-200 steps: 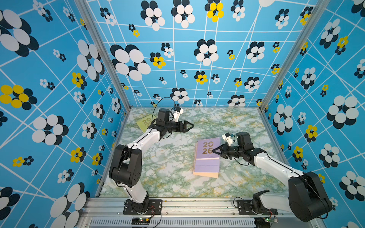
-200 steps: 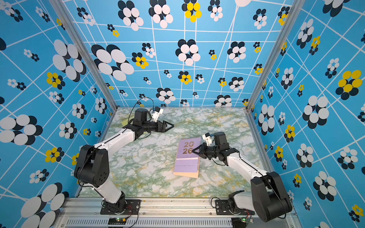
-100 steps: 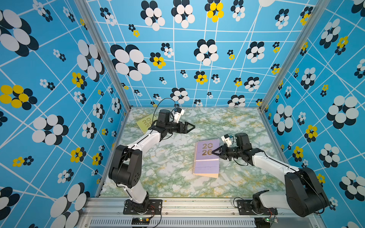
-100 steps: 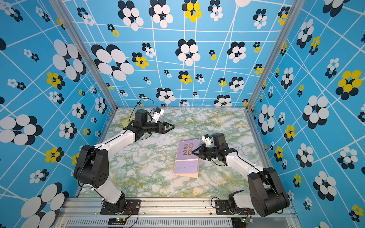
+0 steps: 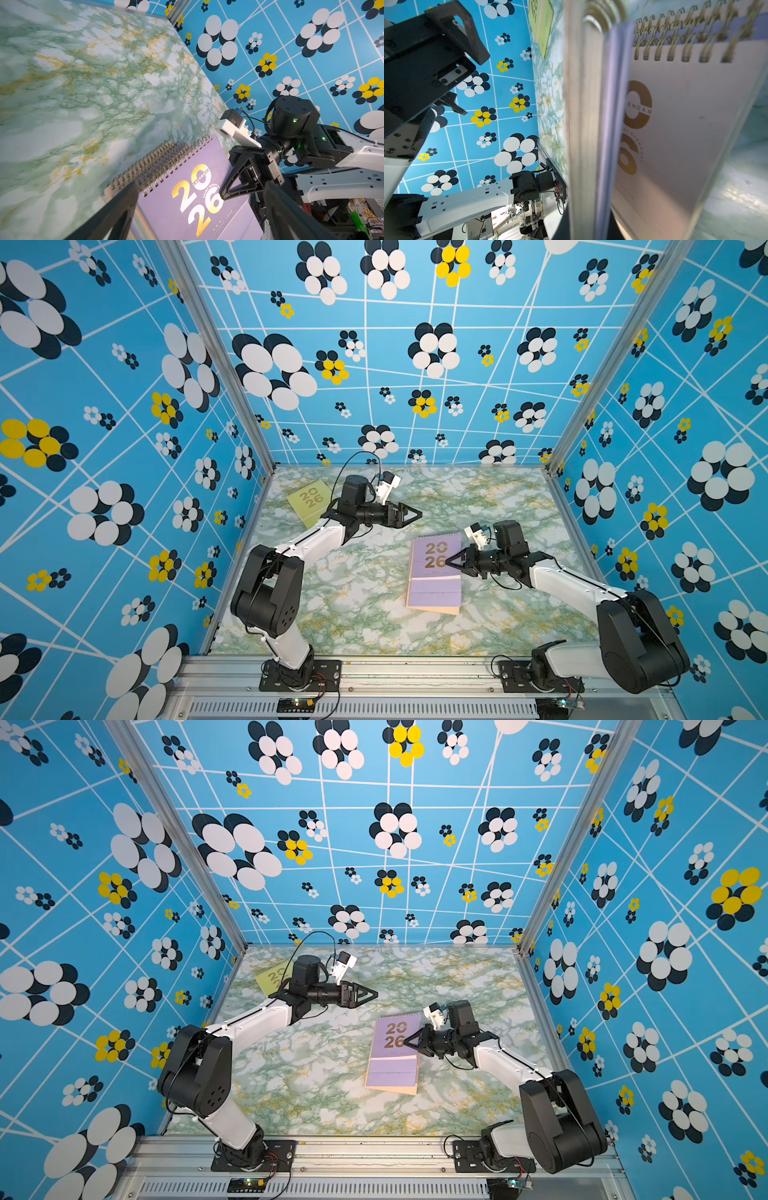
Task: Stack the calendars
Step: Place the calendar at the calendar.
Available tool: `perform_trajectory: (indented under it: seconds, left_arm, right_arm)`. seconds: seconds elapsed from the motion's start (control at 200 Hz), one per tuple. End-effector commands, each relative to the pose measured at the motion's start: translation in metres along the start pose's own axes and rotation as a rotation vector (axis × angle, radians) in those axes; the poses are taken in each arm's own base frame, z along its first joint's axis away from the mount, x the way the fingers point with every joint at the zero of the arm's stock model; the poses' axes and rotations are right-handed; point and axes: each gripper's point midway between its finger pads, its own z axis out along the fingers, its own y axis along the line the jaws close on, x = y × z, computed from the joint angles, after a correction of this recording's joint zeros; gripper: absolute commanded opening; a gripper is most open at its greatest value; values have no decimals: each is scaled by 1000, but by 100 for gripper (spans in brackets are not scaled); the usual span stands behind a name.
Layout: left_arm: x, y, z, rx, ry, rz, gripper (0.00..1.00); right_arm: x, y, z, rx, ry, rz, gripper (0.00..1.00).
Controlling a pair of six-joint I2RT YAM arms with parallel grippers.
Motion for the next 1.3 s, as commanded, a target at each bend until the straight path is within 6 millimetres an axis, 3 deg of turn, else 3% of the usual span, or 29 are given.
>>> perform_trajectory:
  seconds: [0.0, 0.205, 0.375, 0.54, 0.929, 1.294]
  left_arm:
    - [-2, -23, 2, 122, -21, 3, 96]
    - [16, -36, 8, 207, -13, -33, 95]
    - [44, -31, 22, 26, 111, 40, 96]
    - [53, -26, 28, 13, 137, 30, 96]
    - [71, -37, 42, 60, 148, 7, 96]
    - [89, -33, 52, 70, 166, -30, 95]
  right_arm:
    - [12, -29, 1, 127, 32, 49, 0]
    - [14, -40, 3, 176, 40, 69, 0]
    - [15, -45, 3, 199, 39, 75, 0]
    - [15, -53, 2, 238, 34, 88, 0]
    - [16, -66, 2, 287, 21, 133, 0]
    - [19, -76, -2, 345, 18, 150, 11]
